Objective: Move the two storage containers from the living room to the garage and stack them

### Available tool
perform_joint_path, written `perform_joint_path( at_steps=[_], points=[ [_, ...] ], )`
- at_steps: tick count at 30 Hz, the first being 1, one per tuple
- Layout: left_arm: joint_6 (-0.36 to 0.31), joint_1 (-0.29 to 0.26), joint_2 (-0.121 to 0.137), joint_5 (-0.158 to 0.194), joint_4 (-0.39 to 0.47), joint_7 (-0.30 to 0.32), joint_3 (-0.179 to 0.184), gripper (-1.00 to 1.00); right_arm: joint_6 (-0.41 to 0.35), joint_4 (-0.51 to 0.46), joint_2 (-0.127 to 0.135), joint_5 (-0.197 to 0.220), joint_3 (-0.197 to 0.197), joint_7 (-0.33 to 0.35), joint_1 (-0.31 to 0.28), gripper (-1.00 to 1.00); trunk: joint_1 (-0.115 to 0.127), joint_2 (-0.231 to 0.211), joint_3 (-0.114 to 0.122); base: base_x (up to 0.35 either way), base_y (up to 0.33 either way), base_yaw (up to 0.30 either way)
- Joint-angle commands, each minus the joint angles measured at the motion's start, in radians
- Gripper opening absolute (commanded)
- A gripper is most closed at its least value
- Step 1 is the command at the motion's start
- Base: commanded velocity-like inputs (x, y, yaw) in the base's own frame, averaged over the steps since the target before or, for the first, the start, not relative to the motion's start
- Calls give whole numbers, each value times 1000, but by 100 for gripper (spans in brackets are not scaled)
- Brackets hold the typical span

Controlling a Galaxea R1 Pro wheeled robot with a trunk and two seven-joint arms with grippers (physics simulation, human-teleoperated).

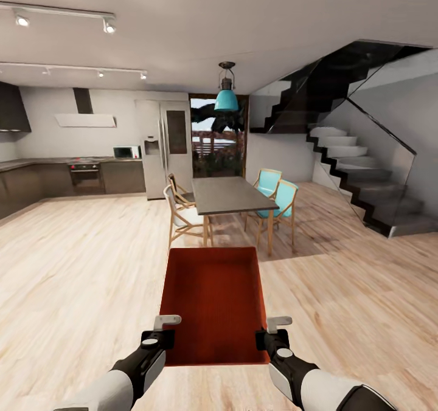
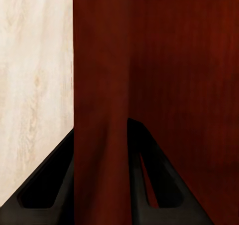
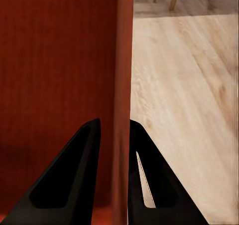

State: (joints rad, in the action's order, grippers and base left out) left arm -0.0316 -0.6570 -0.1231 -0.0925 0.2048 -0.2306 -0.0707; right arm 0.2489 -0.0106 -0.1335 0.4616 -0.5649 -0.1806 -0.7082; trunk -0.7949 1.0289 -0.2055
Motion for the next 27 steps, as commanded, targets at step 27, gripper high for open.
perform_joint_path(
  at_steps=[27],
  points=[
    [-4,-1,-1,-16,10,-1,-40,-100,6,4,0,28,3,-5,0,-100,0,1,-1,0,0,-283]
  ],
)
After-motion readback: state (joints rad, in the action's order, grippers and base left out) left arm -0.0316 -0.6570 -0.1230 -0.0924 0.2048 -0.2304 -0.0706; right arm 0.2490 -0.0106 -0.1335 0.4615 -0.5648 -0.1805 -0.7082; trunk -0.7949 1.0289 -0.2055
